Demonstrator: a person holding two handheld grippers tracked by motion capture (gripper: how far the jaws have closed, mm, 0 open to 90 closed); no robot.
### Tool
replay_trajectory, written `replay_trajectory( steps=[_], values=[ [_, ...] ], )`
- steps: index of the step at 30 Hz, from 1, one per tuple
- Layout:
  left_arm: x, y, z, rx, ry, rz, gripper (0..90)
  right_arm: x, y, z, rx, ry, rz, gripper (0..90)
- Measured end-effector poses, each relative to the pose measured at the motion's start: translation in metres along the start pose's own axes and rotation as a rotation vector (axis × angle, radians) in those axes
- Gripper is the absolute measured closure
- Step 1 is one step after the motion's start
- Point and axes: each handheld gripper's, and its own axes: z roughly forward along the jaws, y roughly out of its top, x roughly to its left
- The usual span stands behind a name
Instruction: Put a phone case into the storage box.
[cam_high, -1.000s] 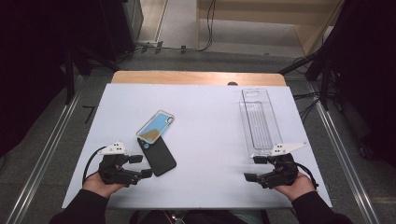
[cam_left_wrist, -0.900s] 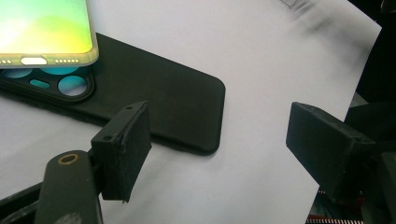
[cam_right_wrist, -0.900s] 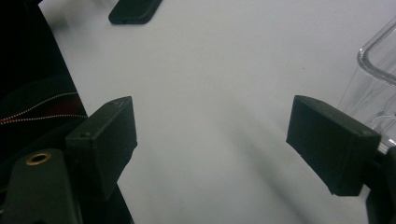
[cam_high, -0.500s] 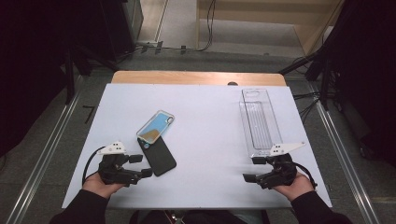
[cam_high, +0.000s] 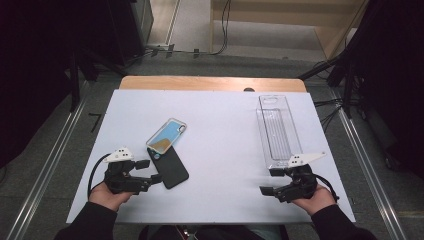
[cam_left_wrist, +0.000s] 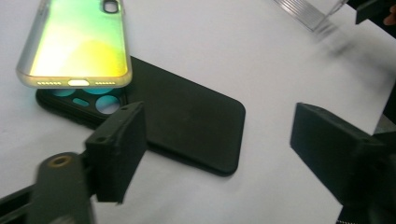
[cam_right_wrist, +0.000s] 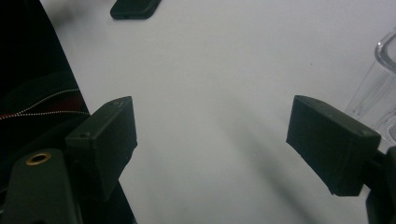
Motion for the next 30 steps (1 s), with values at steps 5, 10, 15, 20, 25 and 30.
replay_trajectory(
  steps=[5,10,15,20,25,30],
  values=[
    [0.002,0.003,0.005,0.012,-0.008,-0.007,0.0,0.0,0.0,0.0,0.001,0.001,-0.001,14.2],
    [0.003,0.009,0.005,0.0,-0.02,-0.016,0.0,0.0,0.0,0.0,0.001,0.001,0.0,14.2],
    [0.008,0.016,0.009,0.03,0.009,-0.021,0.0,-0.001,0.0,0.0,0.0,0.003,0.002,14.2],
    [0.011,0.026,0.011,0.029,0.037,-0.012,0.0,-0.001,0.0,-0.001,0.0,0.003,0.001,14.3],
    [0.013,0.034,0.013,0.028,0.046,-0.01,0.0,-0.001,0.0,-0.001,0.0,0.002,0.003,14.2],
    [0.017,0.04,0.016,0.037,0.045,-0.008,0.0,-0.001,-0.001,-0.001,0.002,0.003,0.003,14.3]
  ],
)
